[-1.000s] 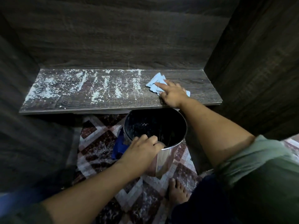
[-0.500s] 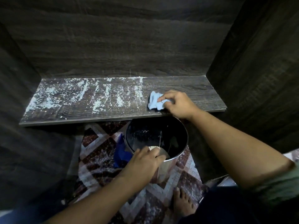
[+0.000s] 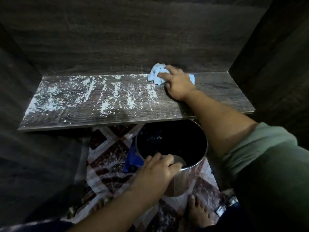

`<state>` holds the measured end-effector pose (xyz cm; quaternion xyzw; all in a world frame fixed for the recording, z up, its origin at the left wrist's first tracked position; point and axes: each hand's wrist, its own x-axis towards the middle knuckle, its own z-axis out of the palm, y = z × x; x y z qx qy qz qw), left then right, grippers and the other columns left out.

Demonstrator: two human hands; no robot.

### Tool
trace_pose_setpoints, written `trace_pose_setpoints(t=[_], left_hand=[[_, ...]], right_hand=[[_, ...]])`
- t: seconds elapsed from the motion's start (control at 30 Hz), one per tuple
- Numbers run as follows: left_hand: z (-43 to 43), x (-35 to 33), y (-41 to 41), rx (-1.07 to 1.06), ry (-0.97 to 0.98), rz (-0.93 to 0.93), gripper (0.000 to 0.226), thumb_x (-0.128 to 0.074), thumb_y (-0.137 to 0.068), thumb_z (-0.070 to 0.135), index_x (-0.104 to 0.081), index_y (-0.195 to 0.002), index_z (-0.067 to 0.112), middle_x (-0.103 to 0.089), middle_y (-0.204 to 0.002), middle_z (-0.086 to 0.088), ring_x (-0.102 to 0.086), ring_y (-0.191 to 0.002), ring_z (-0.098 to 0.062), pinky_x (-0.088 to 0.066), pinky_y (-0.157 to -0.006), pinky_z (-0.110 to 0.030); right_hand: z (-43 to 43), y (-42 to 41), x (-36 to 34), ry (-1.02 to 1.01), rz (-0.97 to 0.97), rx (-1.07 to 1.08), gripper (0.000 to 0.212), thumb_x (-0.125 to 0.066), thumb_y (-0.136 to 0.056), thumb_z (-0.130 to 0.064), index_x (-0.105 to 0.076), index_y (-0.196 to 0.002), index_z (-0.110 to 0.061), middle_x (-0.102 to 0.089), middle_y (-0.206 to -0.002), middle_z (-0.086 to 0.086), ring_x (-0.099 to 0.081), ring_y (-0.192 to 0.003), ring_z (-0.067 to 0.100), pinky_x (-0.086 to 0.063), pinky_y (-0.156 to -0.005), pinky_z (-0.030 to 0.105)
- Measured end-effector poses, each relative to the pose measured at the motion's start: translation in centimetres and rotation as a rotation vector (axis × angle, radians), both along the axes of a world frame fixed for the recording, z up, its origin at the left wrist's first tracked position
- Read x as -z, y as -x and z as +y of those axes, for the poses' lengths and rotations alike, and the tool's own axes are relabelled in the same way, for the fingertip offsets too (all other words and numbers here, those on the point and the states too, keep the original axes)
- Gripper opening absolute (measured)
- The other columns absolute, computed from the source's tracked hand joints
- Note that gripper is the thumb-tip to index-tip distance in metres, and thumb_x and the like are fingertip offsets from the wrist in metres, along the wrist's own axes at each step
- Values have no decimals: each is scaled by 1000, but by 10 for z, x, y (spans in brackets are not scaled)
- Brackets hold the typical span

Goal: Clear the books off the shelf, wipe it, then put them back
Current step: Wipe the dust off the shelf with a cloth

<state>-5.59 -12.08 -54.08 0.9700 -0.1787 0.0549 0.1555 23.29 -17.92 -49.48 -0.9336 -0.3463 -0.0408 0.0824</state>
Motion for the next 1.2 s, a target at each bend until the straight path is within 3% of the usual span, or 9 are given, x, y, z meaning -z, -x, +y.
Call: trace_pose_setpoints(t=[0.2, 0.37, 0.43, 0.53, 0.63, 0.8, 0.9, 1.07, 1.2], left_hand=[[2, -4, 1, 2, -45, 43, 53, -30, -76, 13, -68, -111, 24, -57, -88, 2, -54, -71, -21, -46, -57, -33], [-1, -12, 2, 6, -53, 166, 52, -40, -90, 7, -48, -138, 25, -50, -113, -2, -47, -100, -27, -41, -84, -40], [-2, -14, 3, 7, -59, 120, 54, -48, -88, 5, -49, -137, 27, -50, -109, 0, -48, -98, -26, -42, -82, -41], [-1, -12, 7, 14, -71, 116, 56, -61, -81, 5, -54, -131, 29, -50, -102, 2, -50, -92, -24, -47, -80, -40], [3, -9, 11, 34, -97, 50, 56, -78, -58, 6, -68, -108, 28, -51, -84, 6, -53, -71, -18, -47, -58, -31], [12, -3, 17, 90, -131, -31, 41, -59, -66, 15, -69, -103, 30, -50, -82, 7, -48, -67, -14, -27, -59, -24], [16, 0, 19, 89, -108, -41, 48, -76, -62, 11, -68, -104, 30, -48, -82, 9, -44, -68, -11, -27, -59, -22], [19, 2, 19, 79, -85, -9, 71, -87, -52, 8, -63, -114, 31, -45, -83, 9, -39, -71, -11, -29, -59, -23], [19, 5, 20, 71, -95, -14, 71, -87, -51, 8, -65, -115, 30, -44, -84, 9, -37, -72, -12, -33, -58, -24]], right_hand=[[-13, 12, -8, -140, 287, 62, 36, -46, -94, -23, -63, -123, -36, -43, -147, -2, -34, -136, 27, -23, -115, 41], [-46, 69, -12, -171, 374, 29, 43, -44, -79, -33, -69, -114, -32, -51, -140, 0, -38, -135, 22, -20, -115, 39], [-62, 91, -15, -182, 413, 5, 40, -45, -79, -31, -70, -111, -31, -53, -137, -1, -41, -132, 22, -20, -114, 33], [-79, 106, -26, -285, 563, 0, 28, -54, -92, -5, -72, -110, -16, -56, -123, 1, -50, -119, 16, -29, -101, 11], [-86, 99, -40, -477, 514, 76, 28, -52, -95, 0, -69, -115, -9, -58, -120, 2, -53, -113, 13, -30, -89, -1], [-78, 72, -27, -322, 321, 173, 43, -57, -92, -21, -55, -135, -28, -50, -138, 5, -46, -126, 22, -31, -110, 29], [-68, 80, -8, -49, 250, 210, 49, -51, -94, -43, -40, -142, -43, -35, -152, -1, -33, -135, 27, -27, -110, 50], [-73, 108, -10, -43, 236, 42, 49, -55, -92, -31, -46, -138, -43, -36, -151, -1, -33, -133, 28, -26, -108, 46], [-90, 133, -35, -59, 420, -115, 40, -59, -90, -14, -63, -125, -33, -50, -138, 2, -44, -128, 22, -27, -110, 32]])
